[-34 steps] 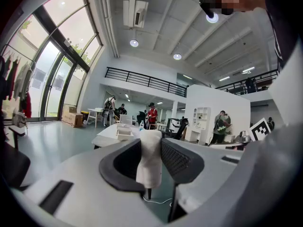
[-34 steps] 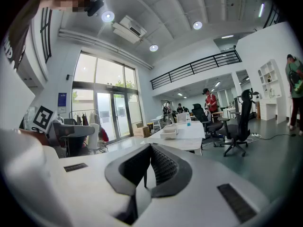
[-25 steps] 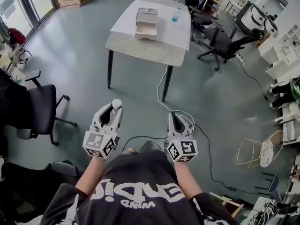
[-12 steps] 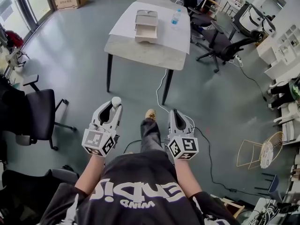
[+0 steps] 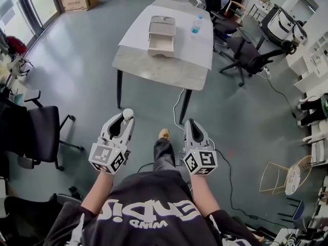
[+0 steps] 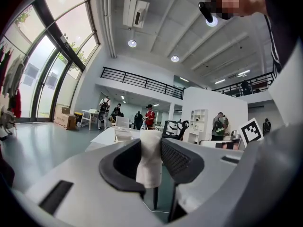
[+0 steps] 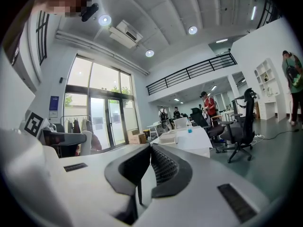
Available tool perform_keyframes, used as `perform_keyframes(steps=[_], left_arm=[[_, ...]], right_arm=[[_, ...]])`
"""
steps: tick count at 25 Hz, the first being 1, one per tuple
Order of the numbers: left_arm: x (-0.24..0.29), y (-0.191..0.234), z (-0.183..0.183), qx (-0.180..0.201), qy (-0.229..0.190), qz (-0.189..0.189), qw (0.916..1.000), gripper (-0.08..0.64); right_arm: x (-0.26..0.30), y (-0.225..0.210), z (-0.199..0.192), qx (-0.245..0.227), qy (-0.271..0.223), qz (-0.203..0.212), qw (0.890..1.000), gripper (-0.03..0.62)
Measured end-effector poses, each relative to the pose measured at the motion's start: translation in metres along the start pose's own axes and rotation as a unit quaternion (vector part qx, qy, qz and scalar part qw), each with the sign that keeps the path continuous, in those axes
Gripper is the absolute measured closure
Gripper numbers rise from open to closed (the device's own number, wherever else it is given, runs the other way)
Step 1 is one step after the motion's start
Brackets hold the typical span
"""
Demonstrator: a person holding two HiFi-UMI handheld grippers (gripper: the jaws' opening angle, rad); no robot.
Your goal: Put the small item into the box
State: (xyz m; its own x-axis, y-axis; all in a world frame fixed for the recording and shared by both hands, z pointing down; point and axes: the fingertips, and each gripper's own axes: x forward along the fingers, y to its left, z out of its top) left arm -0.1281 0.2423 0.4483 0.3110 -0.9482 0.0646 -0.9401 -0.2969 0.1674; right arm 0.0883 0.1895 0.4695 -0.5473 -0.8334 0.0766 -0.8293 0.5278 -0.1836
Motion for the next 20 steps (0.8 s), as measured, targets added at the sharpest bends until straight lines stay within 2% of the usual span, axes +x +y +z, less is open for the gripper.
perform_keyframes(steps=[9, 20], left_arm=[[0.091, 0.036, 0.014, -0.005, 0.005, 0.020, 0.9998, 0.425], [0.228, 0.074, 0.055, -0.005, 0.001, 0.040, 0.9992, 0.425]], right_arm=[[0.089, -0.051, 0.011, 0.012, 0.012, 0.018, 1.000, 0.568], [0.207, -0.128, 0.057, 0.003, 0.023, 0.045, 0.999, 0.569]])
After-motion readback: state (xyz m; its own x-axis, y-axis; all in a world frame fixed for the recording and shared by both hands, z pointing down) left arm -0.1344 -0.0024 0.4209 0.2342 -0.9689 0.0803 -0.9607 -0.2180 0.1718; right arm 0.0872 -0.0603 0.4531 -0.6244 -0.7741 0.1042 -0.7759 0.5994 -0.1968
